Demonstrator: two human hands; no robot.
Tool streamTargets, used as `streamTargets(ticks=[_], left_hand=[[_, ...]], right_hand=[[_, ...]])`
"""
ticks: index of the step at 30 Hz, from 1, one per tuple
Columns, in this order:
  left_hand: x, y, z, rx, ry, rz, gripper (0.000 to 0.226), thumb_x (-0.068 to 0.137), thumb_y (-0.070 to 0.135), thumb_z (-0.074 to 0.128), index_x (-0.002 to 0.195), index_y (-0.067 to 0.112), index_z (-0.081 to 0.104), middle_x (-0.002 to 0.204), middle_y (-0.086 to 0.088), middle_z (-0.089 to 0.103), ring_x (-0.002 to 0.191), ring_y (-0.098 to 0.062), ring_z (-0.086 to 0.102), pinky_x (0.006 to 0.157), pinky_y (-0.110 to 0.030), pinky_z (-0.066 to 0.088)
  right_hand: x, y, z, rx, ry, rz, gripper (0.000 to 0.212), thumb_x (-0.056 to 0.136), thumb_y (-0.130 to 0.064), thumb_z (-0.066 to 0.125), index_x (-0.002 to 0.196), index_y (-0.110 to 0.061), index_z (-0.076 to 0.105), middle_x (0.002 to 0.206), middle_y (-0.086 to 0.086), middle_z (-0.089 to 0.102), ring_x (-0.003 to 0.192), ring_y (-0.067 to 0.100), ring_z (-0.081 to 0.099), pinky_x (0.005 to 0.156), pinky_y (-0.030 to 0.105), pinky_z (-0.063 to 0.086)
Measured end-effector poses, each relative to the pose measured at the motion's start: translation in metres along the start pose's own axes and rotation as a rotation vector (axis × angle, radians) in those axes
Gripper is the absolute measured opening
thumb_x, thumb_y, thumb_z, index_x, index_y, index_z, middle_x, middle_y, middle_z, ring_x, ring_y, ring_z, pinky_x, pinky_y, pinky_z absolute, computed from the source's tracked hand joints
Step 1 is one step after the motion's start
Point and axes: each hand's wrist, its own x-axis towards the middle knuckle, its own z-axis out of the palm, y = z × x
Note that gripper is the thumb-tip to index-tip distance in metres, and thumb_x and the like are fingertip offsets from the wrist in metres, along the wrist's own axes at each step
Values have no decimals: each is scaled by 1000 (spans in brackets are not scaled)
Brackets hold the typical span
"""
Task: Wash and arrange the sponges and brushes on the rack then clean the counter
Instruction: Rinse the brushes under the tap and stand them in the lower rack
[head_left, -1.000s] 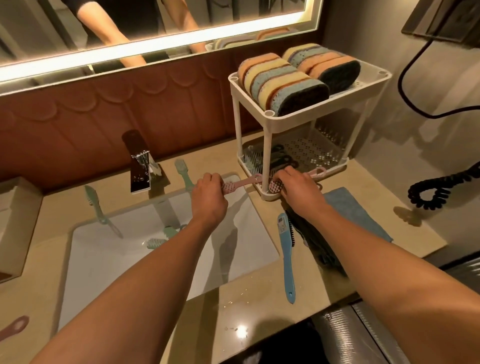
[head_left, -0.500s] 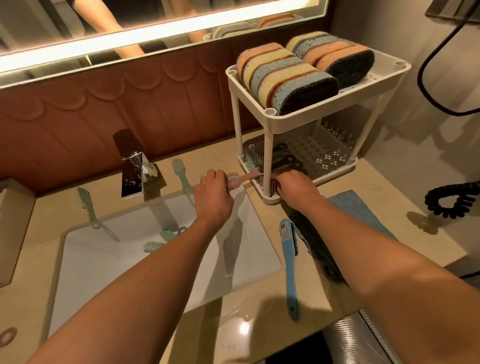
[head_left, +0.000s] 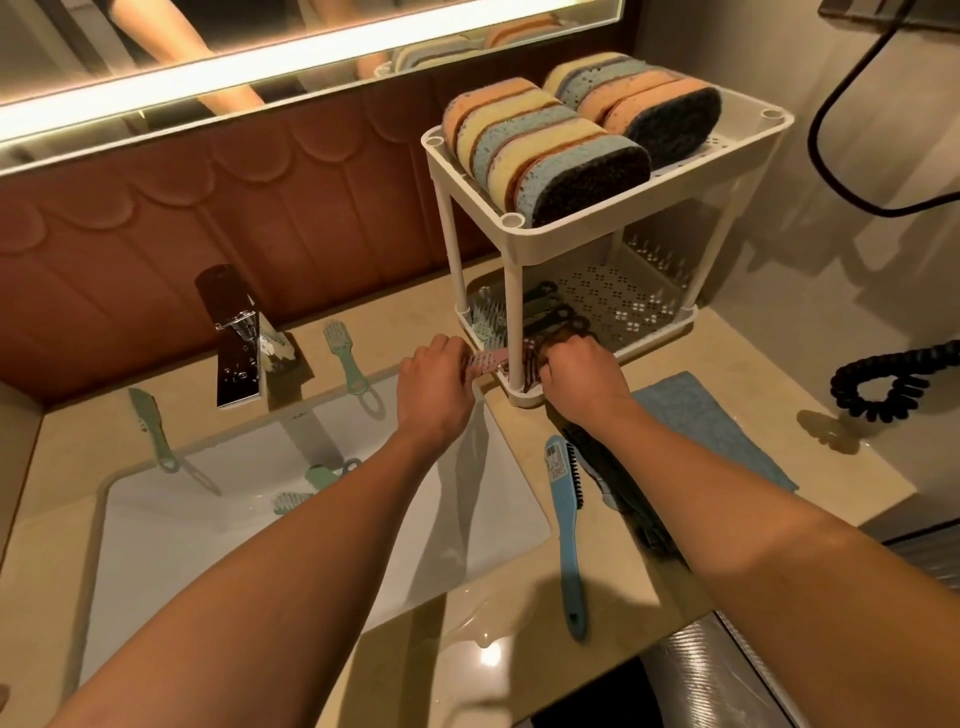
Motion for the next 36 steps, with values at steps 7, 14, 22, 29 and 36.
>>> streamTargets(ticks=[7, 14, 22, 29, 36], left_hand=[[10, 20, 1, -154, -96, 52, 17, 96, 36, 65, 104, 21, 66, 105, 2, 63, 92, -16, 52, 84, -35, 45], [17, 27, -1, -397, -225, 0, 21, 97, 29, 65, 110, 14, 71, 110, -5, 60, 96, -19, 55, 81, -28, 47], [7, 24, 0, -360, -233, 56, 23, 104, 18, 51, 119, 11, 67, 119, -6, 60, 106, -19, 56, 92, -28, 48], [-3, 21, 4, -163, -323, 130, 31, 101, 21, 50, 131, 16, 60, 140, -3, 46, 123, -24, 48, 107, -43, 42], [-19, 14, 0, -30, -392, 130, 53, 103, 30, 45, 154, 29, 33, 166, 2, 23, 148, -26, 28, 116, -51, 26]], right_hand=[[8, 1, -22, 134, -23, -2, 24, 97, -25, 51, 111, -14, 67, 99, 8, 69, 95, 27, 64, 83, 42, 56], [10, -4, -14, 188, -276, -75, 27, 102, -29, 53, 123, -16, 63, 110, 7, 68, 103, 26, 64, 92, 45, 55], [18, 9, -18, -87, -235, -83, 34, 99, -19, 54, 133, -18, 53, 123, 12, 65, 113, 32, 61, 93, 42, 52], [13, 6, -25, 18, -329, -11, 27, 96, -22, 54, 119, -16, 64, 117, 9, 66, 107, 29, 62, 94, 43, 54], [-1, 4, -21, 34, -304, -17, 39, 98, -19, 50, 137, -18, 56, 132, 10, 55, 122, 29, 54, 103, 44, 49]])
